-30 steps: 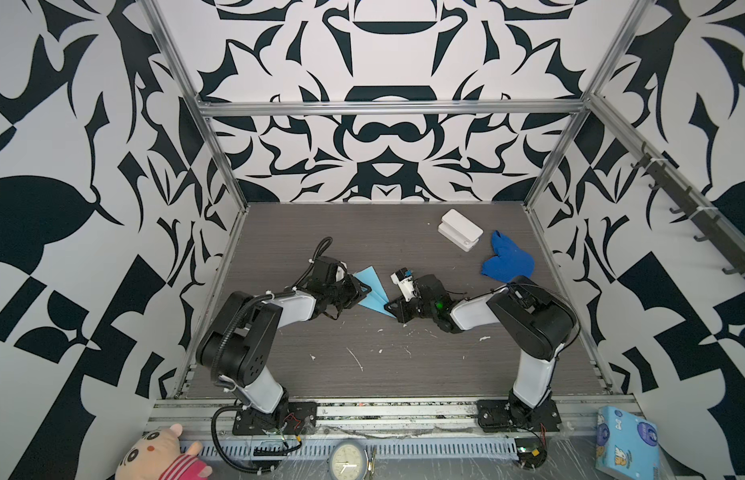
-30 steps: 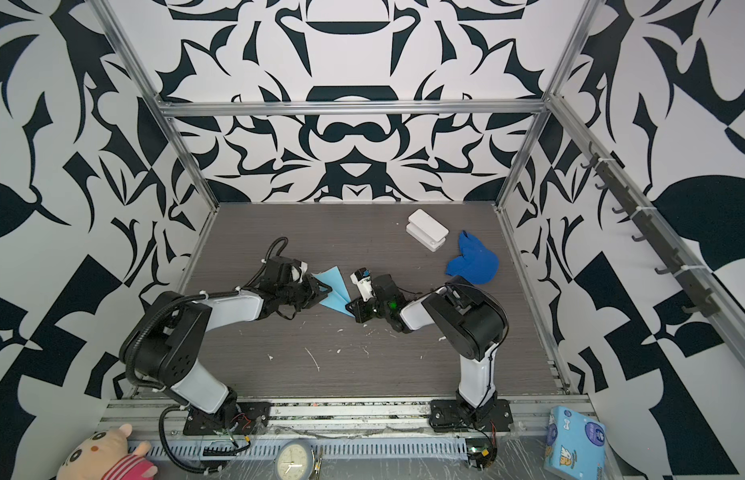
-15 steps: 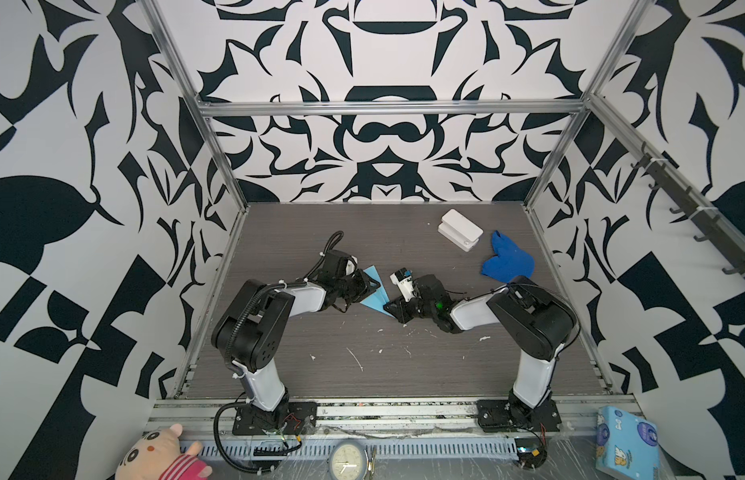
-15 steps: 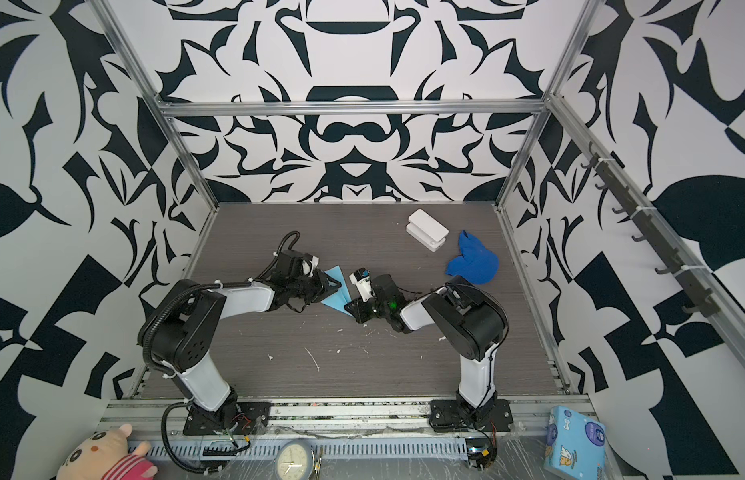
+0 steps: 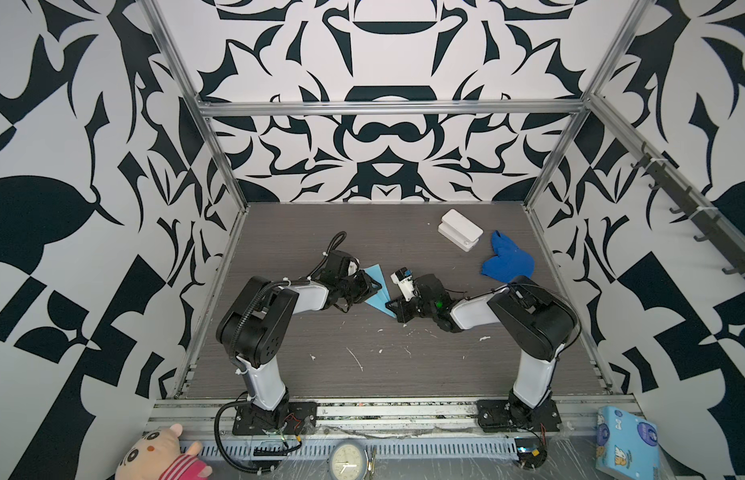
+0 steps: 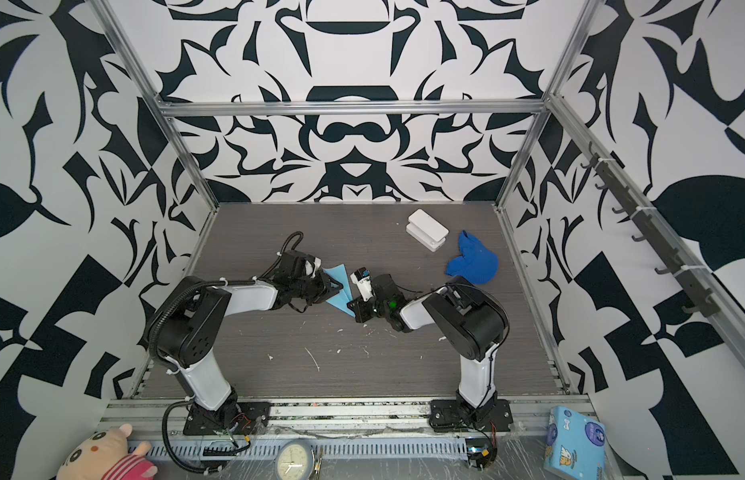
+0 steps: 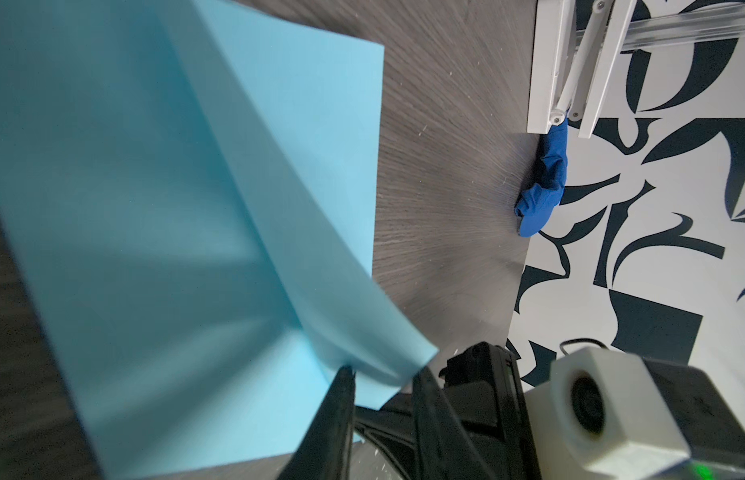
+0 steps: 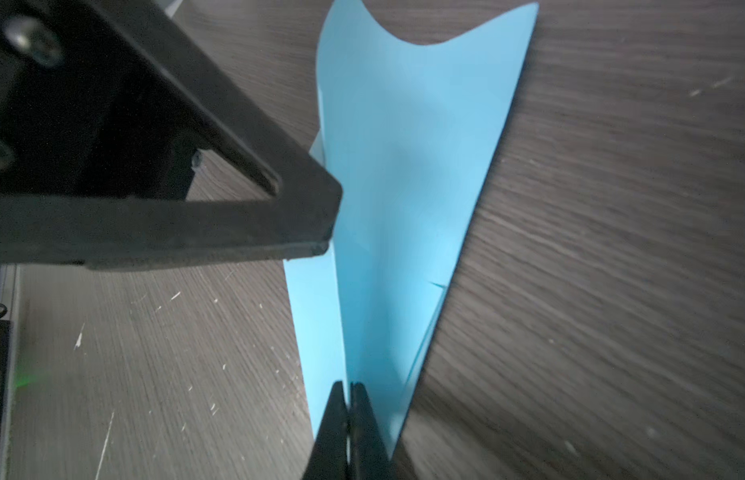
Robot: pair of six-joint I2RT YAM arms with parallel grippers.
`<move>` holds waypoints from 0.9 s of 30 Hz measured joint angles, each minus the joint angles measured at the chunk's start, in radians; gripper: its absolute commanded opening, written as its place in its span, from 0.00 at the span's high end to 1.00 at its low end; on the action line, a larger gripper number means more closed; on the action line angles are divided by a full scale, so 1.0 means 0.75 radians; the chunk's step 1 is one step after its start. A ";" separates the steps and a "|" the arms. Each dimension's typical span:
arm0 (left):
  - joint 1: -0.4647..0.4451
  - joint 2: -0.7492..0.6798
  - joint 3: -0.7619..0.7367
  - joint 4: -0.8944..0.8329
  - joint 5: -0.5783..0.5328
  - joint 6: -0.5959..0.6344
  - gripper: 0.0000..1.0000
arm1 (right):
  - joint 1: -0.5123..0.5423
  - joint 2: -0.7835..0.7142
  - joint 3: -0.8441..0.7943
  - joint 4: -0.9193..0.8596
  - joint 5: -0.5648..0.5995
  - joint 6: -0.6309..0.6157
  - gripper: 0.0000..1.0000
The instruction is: Fold a paper plane with a square sheet of paper (pick it up from the middle)
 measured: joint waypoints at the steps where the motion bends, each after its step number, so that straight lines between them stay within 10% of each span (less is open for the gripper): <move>1: 0.000 -0.001 0.000 -0.003 -0.003 0.001 0.70 | -0.005 0.000 0.000 0.000 -0.006 0.013 1.00; 27: -0.027 -0.004 -0.002 0.018 -0.006 0.056 0.72 | -0.165 0.089 0.001 0.102 -0.336 0.413 1.00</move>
